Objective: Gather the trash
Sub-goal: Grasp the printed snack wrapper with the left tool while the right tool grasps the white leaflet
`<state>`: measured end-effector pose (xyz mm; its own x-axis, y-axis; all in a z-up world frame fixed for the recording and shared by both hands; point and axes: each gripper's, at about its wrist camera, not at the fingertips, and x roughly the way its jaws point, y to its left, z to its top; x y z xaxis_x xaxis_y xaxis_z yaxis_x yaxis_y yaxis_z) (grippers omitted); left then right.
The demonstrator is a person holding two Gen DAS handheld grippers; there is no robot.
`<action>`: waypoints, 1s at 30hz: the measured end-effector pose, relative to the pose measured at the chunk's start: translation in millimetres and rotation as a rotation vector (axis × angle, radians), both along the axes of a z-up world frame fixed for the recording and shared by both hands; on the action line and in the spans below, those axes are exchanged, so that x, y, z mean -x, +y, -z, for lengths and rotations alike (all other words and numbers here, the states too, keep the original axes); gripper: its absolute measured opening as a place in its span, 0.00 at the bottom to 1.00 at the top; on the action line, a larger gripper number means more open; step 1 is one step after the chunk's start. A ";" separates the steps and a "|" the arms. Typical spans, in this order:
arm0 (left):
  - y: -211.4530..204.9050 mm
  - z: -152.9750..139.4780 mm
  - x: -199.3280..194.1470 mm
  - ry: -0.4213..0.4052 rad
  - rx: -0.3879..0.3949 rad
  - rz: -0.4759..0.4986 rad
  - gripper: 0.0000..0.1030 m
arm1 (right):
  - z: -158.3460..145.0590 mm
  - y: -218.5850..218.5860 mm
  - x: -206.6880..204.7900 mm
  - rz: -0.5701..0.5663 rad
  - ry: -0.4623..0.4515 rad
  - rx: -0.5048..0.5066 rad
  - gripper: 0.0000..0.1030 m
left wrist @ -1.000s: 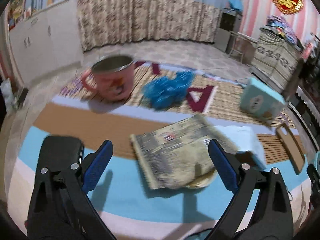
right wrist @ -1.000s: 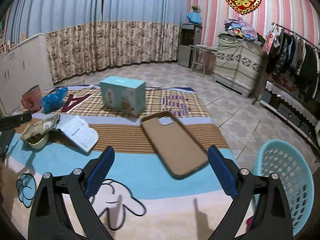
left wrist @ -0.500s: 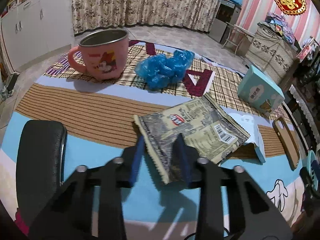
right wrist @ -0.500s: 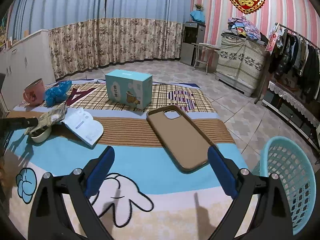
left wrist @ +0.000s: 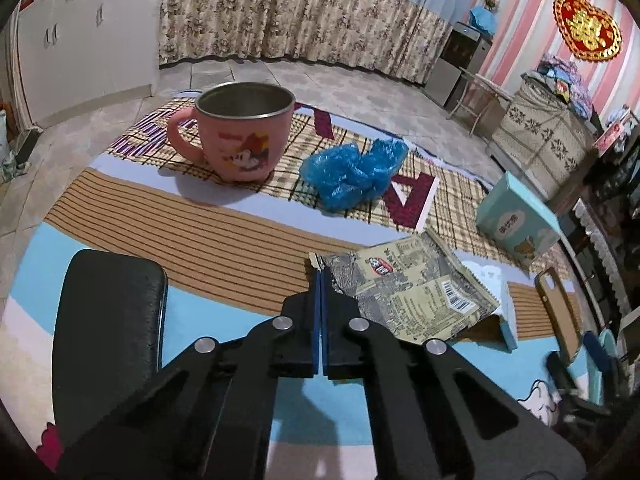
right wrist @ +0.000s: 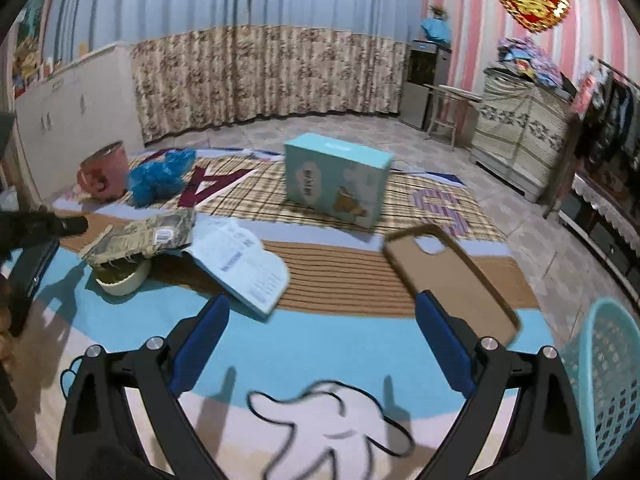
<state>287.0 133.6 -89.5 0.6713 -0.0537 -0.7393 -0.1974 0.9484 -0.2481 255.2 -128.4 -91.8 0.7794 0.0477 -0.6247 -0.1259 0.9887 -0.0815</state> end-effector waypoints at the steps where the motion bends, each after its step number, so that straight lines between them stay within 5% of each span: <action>1: 0.5 -1.0 -0.2 -0.001 0.003 0.001 0.00 | 3.1 5.8 -4.3 -0.010 0.008 0.015 0.89; 8: -0.1 -2.5 -3.2 0.015 -0.041 -0.008 0.00 | 13.8 22.6 -24.4 -0.049 0.067 0.065 0.89; 11: -2.6 -4.1 -3.6 0.015 -0.051 -0.006 0.22 | 20.9 30.4 -36.2 -0.072 0.116 0.080 0.88; 12: -4.1 -5.5 -3.3 0.009 -0.062 -0.011 0.40 | 22.6 33.2 -38.6 -0.084 0.126 0.085 0.83; 13: -4.6 -6.3 -2.3 0.005 -0.071 -0.016 0.46 | 23.8 34.9 -39.8 -0.091 0.132 0.090 0.79; 19: -12.5 -0.1 -6.9 0.021 -0.062 0.000 0.58 | 25.2 42.0 -41.7 -0.150 0.147 0.072 0.45; 21: -17.8 4.3 -10.3 0.034 -0.073 0.009 0.59 | 24.1 40.6 -39.7 -0.158 0.139 0.060 0.34; 27: -27.5 22.2 -19.1 0.075 -0.042 0.038 0.59 | 18.1 33.6 -31.8 -0.170 0.107 0.054 0.24; 30: -29.4 25.5 -21.1 0.075 -0.010 0.049 0.47 | 16.1 30.2 -27.8 -0.173 0.092 0.071 0.22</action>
